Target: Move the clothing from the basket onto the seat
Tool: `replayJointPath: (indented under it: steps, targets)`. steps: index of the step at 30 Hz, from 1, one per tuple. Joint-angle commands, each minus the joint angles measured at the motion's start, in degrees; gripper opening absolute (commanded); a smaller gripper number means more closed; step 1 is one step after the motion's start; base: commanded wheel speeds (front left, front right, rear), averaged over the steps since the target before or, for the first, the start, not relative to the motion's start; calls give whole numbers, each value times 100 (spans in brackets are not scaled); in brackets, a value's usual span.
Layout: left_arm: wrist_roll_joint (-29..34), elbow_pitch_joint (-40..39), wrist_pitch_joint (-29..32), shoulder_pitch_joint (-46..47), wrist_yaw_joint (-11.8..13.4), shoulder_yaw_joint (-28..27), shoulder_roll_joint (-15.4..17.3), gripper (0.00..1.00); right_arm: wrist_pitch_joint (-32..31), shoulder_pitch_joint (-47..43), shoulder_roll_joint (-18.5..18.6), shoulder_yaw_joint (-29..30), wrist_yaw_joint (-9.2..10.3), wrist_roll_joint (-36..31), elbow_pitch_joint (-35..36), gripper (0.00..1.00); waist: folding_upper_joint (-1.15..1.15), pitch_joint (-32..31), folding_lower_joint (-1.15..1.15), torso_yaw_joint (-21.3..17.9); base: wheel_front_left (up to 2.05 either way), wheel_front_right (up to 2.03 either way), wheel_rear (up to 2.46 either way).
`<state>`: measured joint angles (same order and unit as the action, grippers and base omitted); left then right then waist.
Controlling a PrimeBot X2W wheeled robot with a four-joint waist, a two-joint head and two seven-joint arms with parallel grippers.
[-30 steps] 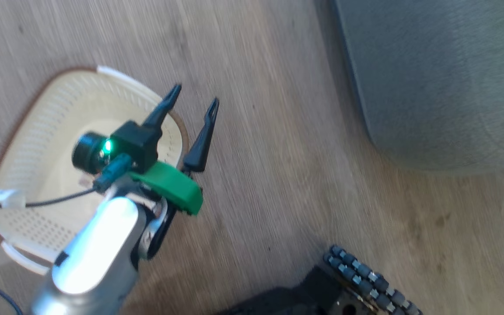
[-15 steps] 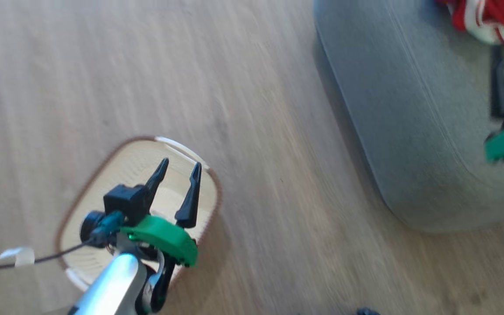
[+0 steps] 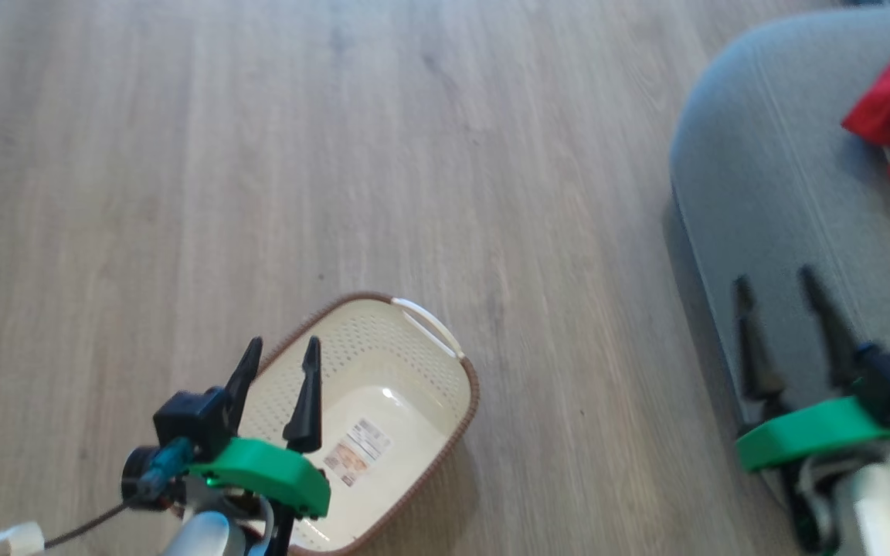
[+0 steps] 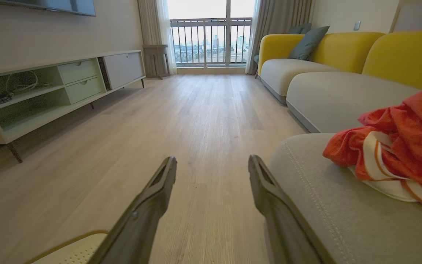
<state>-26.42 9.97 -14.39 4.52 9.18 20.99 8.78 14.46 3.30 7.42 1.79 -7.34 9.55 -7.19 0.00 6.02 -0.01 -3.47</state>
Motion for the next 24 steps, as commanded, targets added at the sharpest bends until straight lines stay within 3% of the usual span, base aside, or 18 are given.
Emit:
replayJointPath:
  steps: [1,9,24]
  targets:
    - [64,-159,-60,94,-26,-256,-17,100,53,42,-21,-135,-14,-43,151,100,0,-184,1,193,0,0,0]
    - [296,-192,-61,-248,-178,-741,-349,100,53,-329,-403,-258,-14,-154,-43,100,0,-282,1,333,0,0,0]
    - [629,-113,-61,-341,-494,-1167,-545,100,53,-239,-447,-250,-14,-401,-14,100,0,-328,1,384,0,0,0]
